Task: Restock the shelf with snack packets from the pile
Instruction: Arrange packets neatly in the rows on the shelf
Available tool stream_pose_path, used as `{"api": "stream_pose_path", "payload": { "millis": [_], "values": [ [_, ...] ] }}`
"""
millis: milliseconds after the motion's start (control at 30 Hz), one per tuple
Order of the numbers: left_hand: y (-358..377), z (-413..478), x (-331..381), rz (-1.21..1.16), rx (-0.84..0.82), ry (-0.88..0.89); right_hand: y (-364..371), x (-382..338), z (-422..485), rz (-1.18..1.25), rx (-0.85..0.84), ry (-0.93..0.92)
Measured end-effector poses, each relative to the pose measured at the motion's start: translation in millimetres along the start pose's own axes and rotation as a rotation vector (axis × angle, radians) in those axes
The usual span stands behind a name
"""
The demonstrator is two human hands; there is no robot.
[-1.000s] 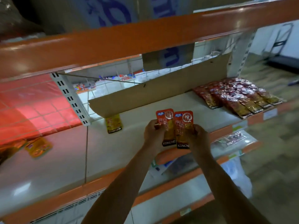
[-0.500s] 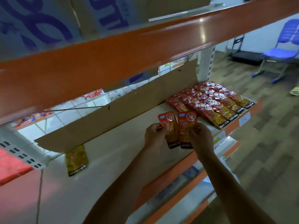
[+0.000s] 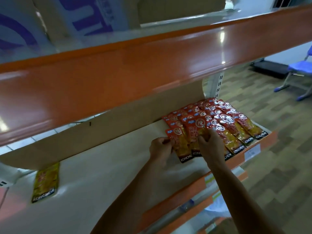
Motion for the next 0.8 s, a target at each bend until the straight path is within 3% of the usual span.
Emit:
{"api": "stream_pose_path", "payload": {
  "millis": [333,633,800],
  "values": [
    [21.6,10.2,12.7,0.234,0.2,-0.006,-22.0,17.0,45.4,0.021,-0.101,-0.064],
    [26.6,9.3,16.1,0.298,0.299,-0.009,-24.9,19.8,58.4,0.028,-0.205,-0.104],
    [21.6,-2.2,30.4,0.473,0.429,0.039,-17.7,17.7,57.8,0.049,-0.276,-0.104]
  ]
}}
Point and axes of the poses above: each hand's wrist, its own z-axis towards the middle knuckle, its own y-axis out of the palm, x = y × z, the point moved 10 cm from there along z, towards the middle knuckle, and after that the axes turned 13 degrees about -x, right-handed, at the moved point
